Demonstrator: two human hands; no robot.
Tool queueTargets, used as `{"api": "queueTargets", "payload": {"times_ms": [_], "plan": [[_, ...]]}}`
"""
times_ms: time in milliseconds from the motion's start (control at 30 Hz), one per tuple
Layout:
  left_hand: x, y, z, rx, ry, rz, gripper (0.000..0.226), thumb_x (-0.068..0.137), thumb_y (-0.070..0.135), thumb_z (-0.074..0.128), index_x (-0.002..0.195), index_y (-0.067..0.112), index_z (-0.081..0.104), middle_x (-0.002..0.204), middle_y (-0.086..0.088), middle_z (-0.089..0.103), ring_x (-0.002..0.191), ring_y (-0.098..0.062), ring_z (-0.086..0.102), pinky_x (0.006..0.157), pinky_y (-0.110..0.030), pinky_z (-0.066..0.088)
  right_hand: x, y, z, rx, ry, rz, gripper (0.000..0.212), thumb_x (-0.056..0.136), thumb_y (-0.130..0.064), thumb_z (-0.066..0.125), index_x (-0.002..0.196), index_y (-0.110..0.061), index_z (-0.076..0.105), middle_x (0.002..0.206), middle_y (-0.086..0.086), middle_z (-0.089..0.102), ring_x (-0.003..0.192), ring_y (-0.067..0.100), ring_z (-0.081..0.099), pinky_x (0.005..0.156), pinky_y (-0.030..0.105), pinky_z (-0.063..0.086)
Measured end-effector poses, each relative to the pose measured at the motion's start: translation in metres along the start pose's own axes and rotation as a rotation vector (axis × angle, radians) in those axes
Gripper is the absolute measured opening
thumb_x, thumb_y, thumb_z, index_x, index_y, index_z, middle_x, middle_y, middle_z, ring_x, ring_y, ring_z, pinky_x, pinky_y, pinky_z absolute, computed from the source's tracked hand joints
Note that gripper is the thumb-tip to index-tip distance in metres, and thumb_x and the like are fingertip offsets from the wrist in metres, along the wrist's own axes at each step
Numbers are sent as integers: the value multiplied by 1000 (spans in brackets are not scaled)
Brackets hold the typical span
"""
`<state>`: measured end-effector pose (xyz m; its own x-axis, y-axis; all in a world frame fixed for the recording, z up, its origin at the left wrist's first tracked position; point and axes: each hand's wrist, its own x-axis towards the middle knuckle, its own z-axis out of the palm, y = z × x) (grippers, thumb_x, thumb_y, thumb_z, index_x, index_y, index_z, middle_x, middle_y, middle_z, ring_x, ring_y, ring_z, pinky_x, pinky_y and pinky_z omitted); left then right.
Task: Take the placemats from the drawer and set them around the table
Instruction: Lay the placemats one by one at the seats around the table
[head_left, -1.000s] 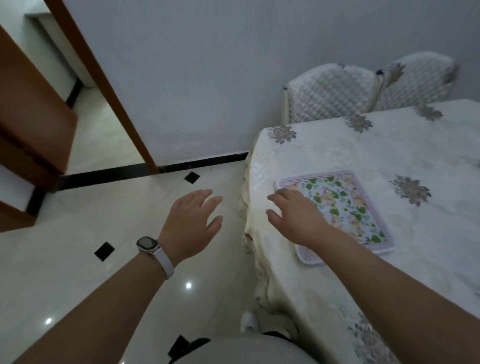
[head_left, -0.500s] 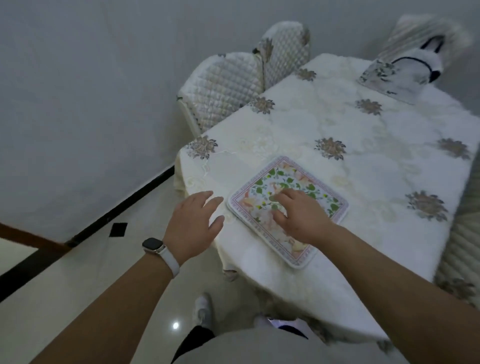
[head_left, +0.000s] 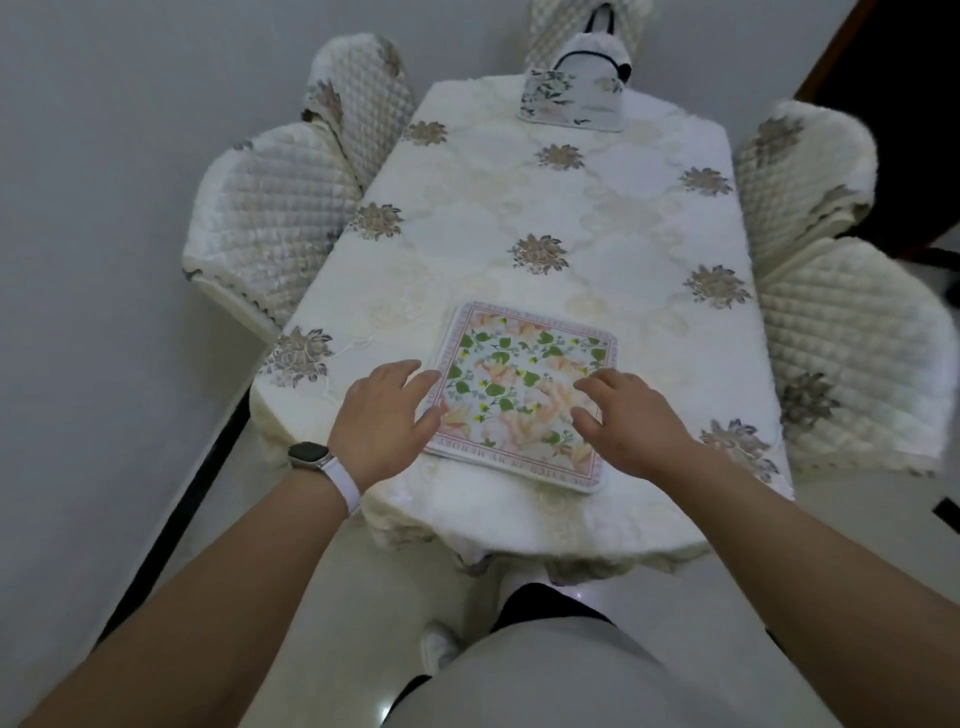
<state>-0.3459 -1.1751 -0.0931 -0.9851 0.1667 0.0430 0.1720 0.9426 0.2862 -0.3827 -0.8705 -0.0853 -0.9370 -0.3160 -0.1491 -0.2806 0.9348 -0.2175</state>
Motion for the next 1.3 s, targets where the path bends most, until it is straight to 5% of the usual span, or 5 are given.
{"api": "queueTargets", "payload": {"times_ms": [567,733,1000,1133,1300], "plan": [[97,-28,73,-69,-324,-141,49,93,32,56,139,15,50,142,-14,47,124,-34,49,94,-44,46,46,65,73,468,-198,514,56,93,-42,48,143,-18,41,141,9,43,124,29,48,98,44,44],[114,-23,90,-192,-350,-292,55,94,31,56,143,11,43,143,-13,46,129,-30,45,104,-39,37,54,68,89,648,-148,589,54,88,-37,53,137,-17,44,128,8,48,102,20,49,86,35,42],[130,-22,107,-244,-326,-448,63,87,33,64,143,10,43,139,-15,50,127,-33,47,106,-42,38,46,51,94,715,33,587,49,84,-26,55,132,-23,46,123,-1,53,108,20,55,84,34,48],[137,-22,109,-371,-265,-555,62,84,31,64,140,13,44,126,-13,57,111,-32,57,94,-48,50,46,49,91,919,103,665,33,83,-16,56,106,-38,49,95,-17,62,79,1,61,57,21,46],[131,-30,109,-584,-290,-636,34,86,26,69,116,24,53,103,2,66,82,-12,64,61,-24,48,47,50,89,1009,60,835,19,84,-13,55,100,-23,57,90,-5,64,74,10,62,54,26,49]]}}
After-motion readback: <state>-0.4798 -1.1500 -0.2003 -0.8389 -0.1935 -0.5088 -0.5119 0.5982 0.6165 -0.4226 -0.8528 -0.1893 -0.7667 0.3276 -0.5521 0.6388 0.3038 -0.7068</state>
